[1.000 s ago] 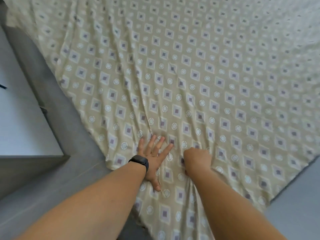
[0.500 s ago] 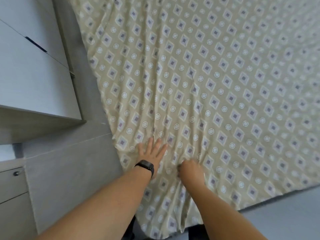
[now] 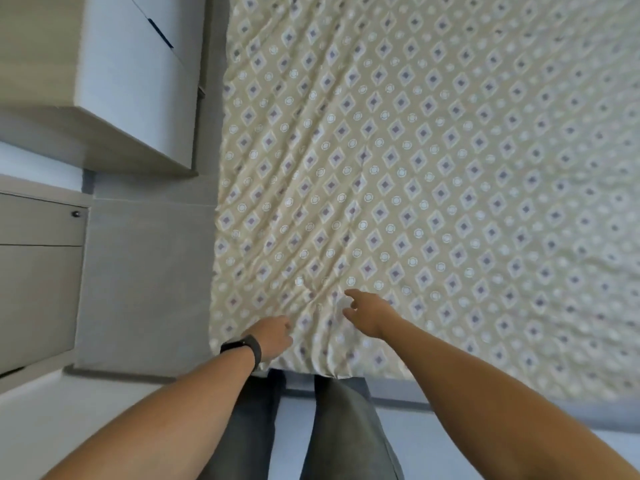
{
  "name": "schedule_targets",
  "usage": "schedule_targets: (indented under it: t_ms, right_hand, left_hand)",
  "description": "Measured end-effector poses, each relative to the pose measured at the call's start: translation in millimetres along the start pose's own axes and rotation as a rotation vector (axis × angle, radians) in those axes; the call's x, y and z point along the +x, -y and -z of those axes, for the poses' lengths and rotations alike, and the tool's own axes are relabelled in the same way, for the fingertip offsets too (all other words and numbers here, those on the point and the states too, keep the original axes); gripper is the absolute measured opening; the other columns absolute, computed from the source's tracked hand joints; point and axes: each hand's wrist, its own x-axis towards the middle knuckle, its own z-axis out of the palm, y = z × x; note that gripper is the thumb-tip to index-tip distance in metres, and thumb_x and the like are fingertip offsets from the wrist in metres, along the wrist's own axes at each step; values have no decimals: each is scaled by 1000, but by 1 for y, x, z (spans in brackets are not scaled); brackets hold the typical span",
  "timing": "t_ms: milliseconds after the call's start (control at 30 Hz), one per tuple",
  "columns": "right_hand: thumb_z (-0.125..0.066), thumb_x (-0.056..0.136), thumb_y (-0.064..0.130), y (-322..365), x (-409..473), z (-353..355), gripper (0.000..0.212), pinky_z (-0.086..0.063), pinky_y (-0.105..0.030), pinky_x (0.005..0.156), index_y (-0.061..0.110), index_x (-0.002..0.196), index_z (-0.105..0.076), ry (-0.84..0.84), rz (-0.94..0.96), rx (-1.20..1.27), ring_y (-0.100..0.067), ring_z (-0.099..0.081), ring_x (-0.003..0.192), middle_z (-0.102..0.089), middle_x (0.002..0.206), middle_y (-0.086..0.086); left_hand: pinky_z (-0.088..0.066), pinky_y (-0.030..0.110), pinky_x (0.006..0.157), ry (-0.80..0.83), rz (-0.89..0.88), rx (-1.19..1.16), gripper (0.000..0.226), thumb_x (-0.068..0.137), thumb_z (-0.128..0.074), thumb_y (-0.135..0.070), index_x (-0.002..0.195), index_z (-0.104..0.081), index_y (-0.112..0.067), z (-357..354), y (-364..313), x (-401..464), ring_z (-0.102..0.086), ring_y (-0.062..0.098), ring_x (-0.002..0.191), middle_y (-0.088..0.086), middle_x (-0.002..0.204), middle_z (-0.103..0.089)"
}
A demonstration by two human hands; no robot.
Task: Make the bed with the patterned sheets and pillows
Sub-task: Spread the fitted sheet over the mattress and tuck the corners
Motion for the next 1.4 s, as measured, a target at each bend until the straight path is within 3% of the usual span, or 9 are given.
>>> schedule_targets:
  t_ms: [167,433,600,800,933,967,1000,1167,1400]
  right_hand:
    - [-44,105,39,-8,-32,5,57,-44,-45,109,25,158,-29,-2,-27,-140,-31,-50,134,-46,154,-8]
    - [-47,105,35,48,-99,3,47,-47,-35,98,21,150,-43,-108,52,-87,-24,-59,118,-60,137,-5]
    - [-50,104,35,71,-113,3,45,-47,-33,95,20,147,-48,-120,66,-66,-25,-60,117,-60,137,-7]
    - [-48,105,35,41,-109,30,44,-45,-29,85,19,146,-48,-60,172,-259,-24,-61,112,-61,135,-7]
    - [-49,103,37,-16,-95,44,43,-49,-38,100,22,143,-51,-28,188,-482,-26,-60,117,-60,139,-6]
    - [-48,102,38,-29,-94,44,42,-50,-40,100,24,142,-52,-15,180,-549,-26,-61,116,-59,139,-5]
    - [-48,101,39,-39,-93,43,42,-50,-41,99,25,140,-53,0,163,-615,-27,-62,113,-59,138,-5]
    - [-51,98,38,-67,-82,5,32,-52,-37,85,16,118,-64,102,106,-958,-26,-65,101,-67,117,-6]
    - [-53,95,52,-75,23,-112,46,-45,-34,77,24,132,-55,85,268,-1154,-24,-64,105,-65,118,-1]
  left_hand:
    - [-46,35,99,-23,6,-250,27,100,-45,-26,124,-57,-21,-34,-12,-11,-53,21,108,1,124,-56]
    - [-31,32,63,-64,-48,-449,31,101,-41,-20,70,-46,-16,-13,-15,-29,-34,17,60,-4,78,-42]
    - [-54,36,73,-194,-59,-682,20,95,-45,-26,93,-61,-16,-10,-9,-33,-61,25,86,0,100,-63]
    - [-38,31,73,-356,45,-898,10,98,-46,-25,91,-51,-19,-60,-25,-25,-50,20,80,5,90,-51]
    - [-31,32,63,-385,205,-1055,21,98,-46,-18,79,-51,-11,-137,-47,-12,-40,22,61,4,69,-39]
    - [-31,31,60,-384,231,-1107,18,98,-46,-18,86,-34,-15,-155,-51,-10,-39,22,57,4,65,-39]
    - [-33,31,58,-390,269,-1163,38,99,-47,-20,122,-50,10,-175,-54,-4,-42,22,57,5,65,-44]
    - [-37,28,54,-397,318,-1463,28,99,-52,-16,72,-47,-11,-255,-73,18,-46,24,60,11,71,-47]
    - [-39,34,67,-506,343,-1814,20,97,-55,-27,83,-48,-14,-290,-78,110,-48,25,70,10,76,-48]
